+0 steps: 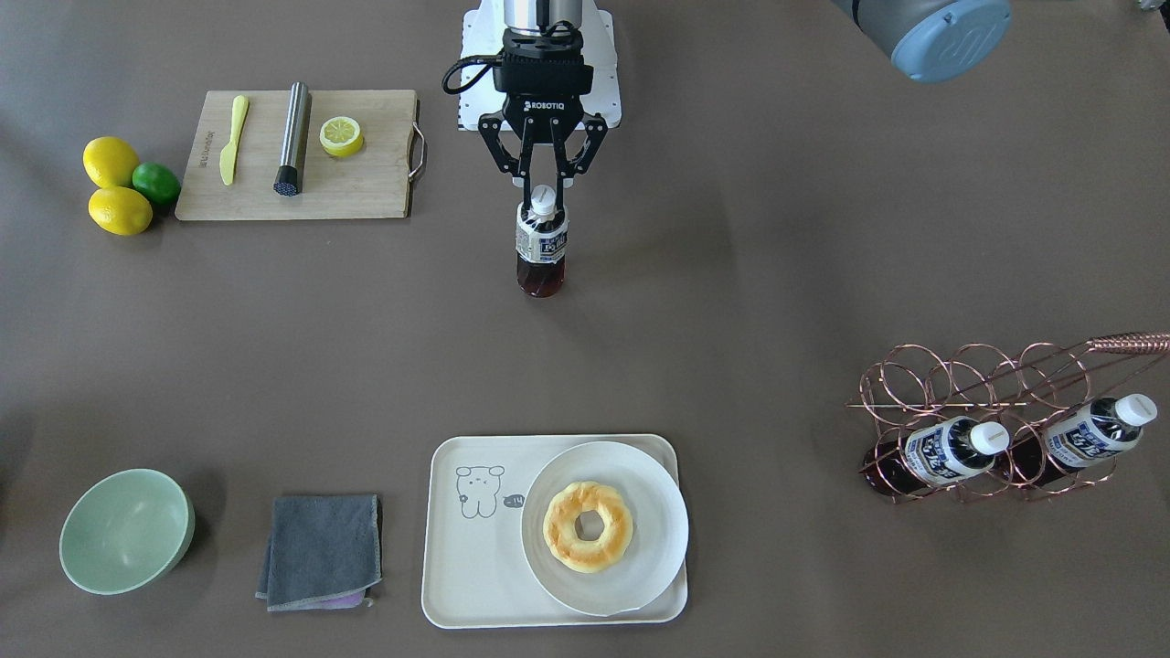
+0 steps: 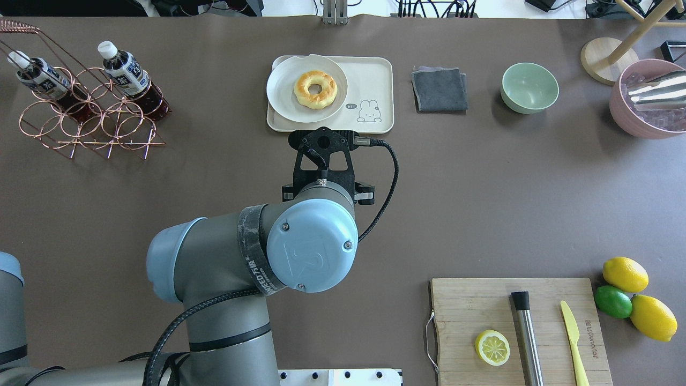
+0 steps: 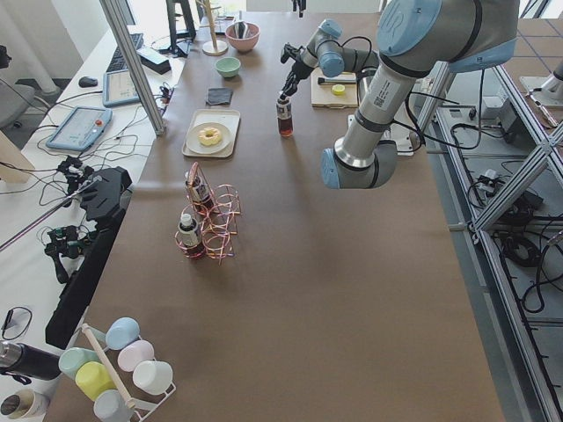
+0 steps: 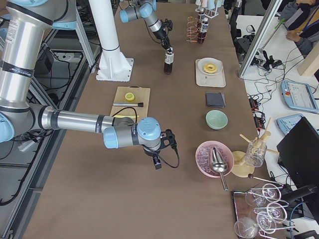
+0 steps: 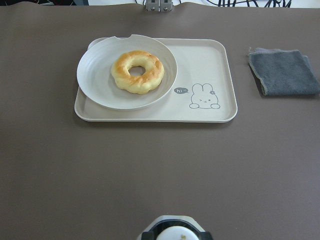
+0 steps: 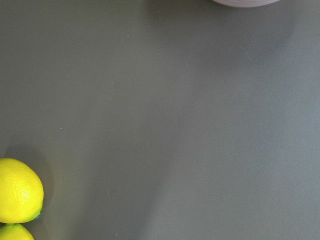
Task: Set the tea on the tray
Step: 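Carry the bottle to the table center and set it down upright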
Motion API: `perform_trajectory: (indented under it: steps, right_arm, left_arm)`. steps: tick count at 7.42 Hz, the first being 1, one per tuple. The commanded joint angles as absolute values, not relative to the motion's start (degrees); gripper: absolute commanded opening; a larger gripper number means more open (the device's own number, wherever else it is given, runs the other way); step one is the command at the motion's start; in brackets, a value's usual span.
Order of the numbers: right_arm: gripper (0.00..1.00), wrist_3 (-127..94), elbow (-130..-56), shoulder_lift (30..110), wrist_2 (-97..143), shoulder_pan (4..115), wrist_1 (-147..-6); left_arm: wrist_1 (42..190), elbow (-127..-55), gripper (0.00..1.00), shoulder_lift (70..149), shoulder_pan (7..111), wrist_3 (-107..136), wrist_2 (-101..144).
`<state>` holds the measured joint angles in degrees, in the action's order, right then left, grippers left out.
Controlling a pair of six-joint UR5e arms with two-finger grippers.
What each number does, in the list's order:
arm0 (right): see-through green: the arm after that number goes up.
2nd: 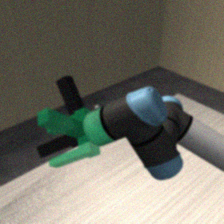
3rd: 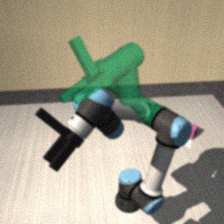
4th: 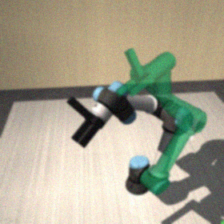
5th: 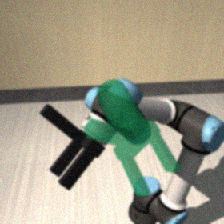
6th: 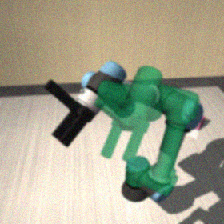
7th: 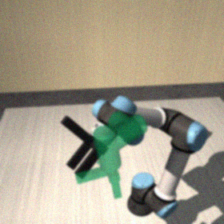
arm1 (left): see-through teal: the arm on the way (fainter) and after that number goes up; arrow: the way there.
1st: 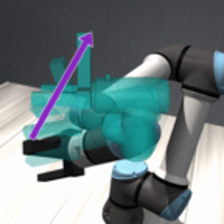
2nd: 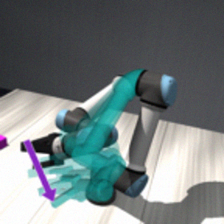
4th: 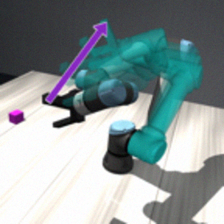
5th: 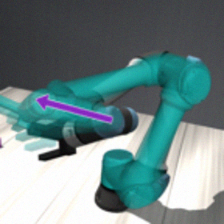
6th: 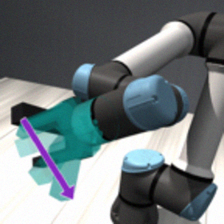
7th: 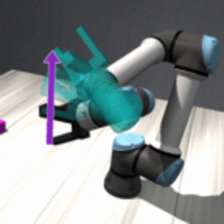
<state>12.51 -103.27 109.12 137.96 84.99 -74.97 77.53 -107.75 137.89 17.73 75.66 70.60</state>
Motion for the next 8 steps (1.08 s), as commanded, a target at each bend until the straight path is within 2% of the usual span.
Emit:
perform_trajectory:
  steps: [1, 2, 3, 5, 6, 8]
  right_arm:
    - [1.00, 12.48, -103.27, 109.07, 137.90, 84.99, -74.97]
    - [1.00, 12.48, -103.27, 109.07, 137.90, 84.99, -74.97]
    - [1.00, 12.48, -103.18, 108.99, 137.81, 84.99, -75.06]
    - [1.00, 12.39, -103.18, 108.99, 137.90, 84.99, -75.06]
    - [1.00, 12.31, -103.53, 108.90, 137.99, 84.99, -74.97]
    - [1.00, 7.60, -104.06, 105.67, 138.16, 84.99, -75.06]
  left_arm:
    - [78.48, -107.49, 0.00, 137.81, 17.67, 74.27, 68.48]
    - [78.66, -107.32, 0.03, 137.81, 17.58, 74.27, 68.47]
    - [79.53, -106.79, 0.67, 137.64, 17.58, 74.44, 68.38]
    - [80.86, -106.61, 0.74, 136.76, 17.58, 74.36, 68.38]
    - [80.86, -107.05, 0.96, 136.93, 17.75, 74.27, 68.55]
    - [80.25, -108.80, 0.96, 137.20, 18.97, 73.83, 69.87]
